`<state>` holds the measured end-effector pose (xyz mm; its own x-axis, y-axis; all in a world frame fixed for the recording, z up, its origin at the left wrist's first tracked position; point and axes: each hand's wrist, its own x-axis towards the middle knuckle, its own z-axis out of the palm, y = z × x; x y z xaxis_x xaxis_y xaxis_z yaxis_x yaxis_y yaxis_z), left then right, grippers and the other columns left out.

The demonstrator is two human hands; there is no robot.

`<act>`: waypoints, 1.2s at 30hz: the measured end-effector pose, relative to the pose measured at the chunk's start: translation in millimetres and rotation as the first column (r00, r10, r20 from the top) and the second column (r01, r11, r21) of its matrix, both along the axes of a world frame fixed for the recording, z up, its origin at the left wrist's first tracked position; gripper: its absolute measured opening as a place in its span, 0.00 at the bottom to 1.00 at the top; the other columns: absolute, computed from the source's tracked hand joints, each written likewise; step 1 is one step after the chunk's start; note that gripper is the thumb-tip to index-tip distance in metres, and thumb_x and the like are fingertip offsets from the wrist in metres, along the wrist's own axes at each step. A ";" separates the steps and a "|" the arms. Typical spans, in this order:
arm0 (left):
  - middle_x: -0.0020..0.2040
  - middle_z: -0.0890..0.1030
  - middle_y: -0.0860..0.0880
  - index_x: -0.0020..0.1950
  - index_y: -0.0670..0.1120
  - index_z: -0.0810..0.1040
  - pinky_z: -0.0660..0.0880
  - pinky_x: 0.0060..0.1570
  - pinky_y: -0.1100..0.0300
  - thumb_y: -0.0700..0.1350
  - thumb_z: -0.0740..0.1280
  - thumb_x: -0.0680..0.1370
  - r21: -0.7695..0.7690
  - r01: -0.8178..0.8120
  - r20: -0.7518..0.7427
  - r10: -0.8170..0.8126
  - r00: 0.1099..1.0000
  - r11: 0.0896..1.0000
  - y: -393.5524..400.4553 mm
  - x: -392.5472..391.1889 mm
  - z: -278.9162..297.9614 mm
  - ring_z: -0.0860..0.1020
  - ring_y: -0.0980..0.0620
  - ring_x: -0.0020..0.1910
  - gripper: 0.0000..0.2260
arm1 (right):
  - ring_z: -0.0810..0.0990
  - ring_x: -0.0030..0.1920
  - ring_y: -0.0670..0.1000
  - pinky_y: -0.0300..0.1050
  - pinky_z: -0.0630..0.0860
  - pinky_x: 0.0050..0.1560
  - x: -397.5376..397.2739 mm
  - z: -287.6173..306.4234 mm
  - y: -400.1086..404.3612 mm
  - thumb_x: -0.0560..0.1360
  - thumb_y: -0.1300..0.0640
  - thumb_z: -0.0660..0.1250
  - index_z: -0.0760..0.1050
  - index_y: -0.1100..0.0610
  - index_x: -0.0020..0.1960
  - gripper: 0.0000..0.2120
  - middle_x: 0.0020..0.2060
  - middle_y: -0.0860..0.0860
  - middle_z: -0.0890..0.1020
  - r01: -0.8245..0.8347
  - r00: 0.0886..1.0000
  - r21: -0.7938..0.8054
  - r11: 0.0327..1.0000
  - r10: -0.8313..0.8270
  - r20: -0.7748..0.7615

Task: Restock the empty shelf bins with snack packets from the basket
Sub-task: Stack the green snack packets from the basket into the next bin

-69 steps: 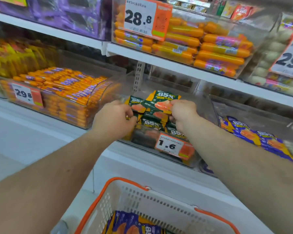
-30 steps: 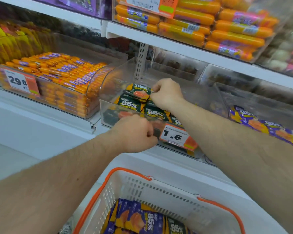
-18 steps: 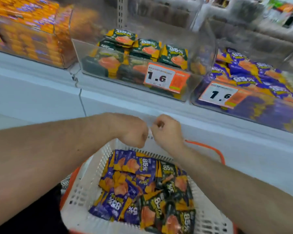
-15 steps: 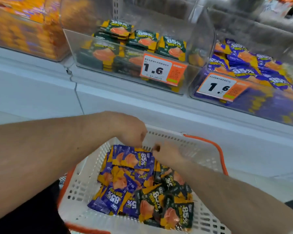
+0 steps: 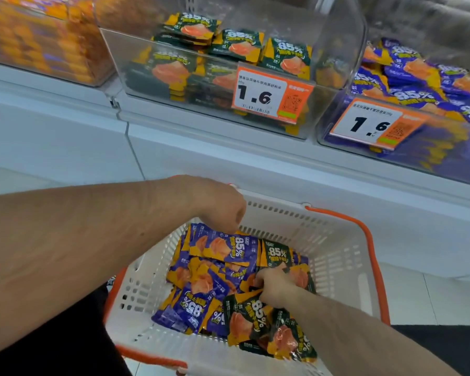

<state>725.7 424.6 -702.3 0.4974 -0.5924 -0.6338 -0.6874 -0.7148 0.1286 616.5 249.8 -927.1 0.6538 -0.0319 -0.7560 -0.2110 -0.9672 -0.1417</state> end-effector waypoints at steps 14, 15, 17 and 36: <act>0.58 0.78 0.51 0.63 0.49 0.76 0.69 0.48 0.58 0.49 0.61 0.81 -0.015 -0.065 0.000 0.065 0.998 0.998 13.7 6.4 5.4 0.75 0.52 0.51 0.13 | 0.79 0.49 0.55 0.52 0.79 0.47 10.4 15.7 35.6 0.74 0.55 0.70 0.75 0.57 0.56 0.13 0.50 0.54 0.79 -0.282 0.956 -0.023 0.959 0.279 -0.093; 0.56 0.78 0.52 0.63 0.49 0.77 0.69 0.48 0.58 0.49 0.61 0.81 -0.020 -0.064 -0.004 0.064 0.998 0.998 13.7 5.4 5.2 0.75 0.52 0.51 0.13 | 0.79 0.48 0.56 0.52 0.79 0.47 4.5 13.5 41.3 0.73 0.55 0.70 0.76 0.57 0.56 0.13 0.50 0.55 0.79 -0.319 0.946 -0.055 0.946 0.313 -0.087; 0.51 0.77 0.53 0.61 0.49 0.77 0.70 0.47 0.58 0.50 0.61 0.81 -0.013 -0.062 -0.013 0.062 0.998 0.998 14.3 2.3 3.8 0.75 0.52 0.50 0.12 | 0.77 0.51 0.58 0.54 0.78 0.51 -5.8 9.8 49.2 0.74 0.59 0.68 0.75 0.57 0.57 0.12 0.52 0.56 0.76 -0.335 0.942 -0.112 0.936 0.332 -0.044; 0.47 0.79 0.52 0.61 0.46 0.76 0.78 0.41 0.61 0.58 0.72 0.73 -0.127 -0.423 -0.294 0.373 0.880 0.897 52.0 39.1 54.5 0.81 0.52 0.45 0.22 | 0.79 0.41 0.49 0.51 0.75 0.44 124.4 256.2 49.1 0.74 0.59 0.73 0.83 0.52 0.44 0.03 0.40 0.50 0.83 -0.280 0.892 0.489 0.826 0.035 0.452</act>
<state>764.8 476.6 -647.8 0.5508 -0.4953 -0.6718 -0.2747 -0.8676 0.4145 740.9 298.9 -670.9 0.8611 0.4213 -0.2847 0.1329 -0.7269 -0.6738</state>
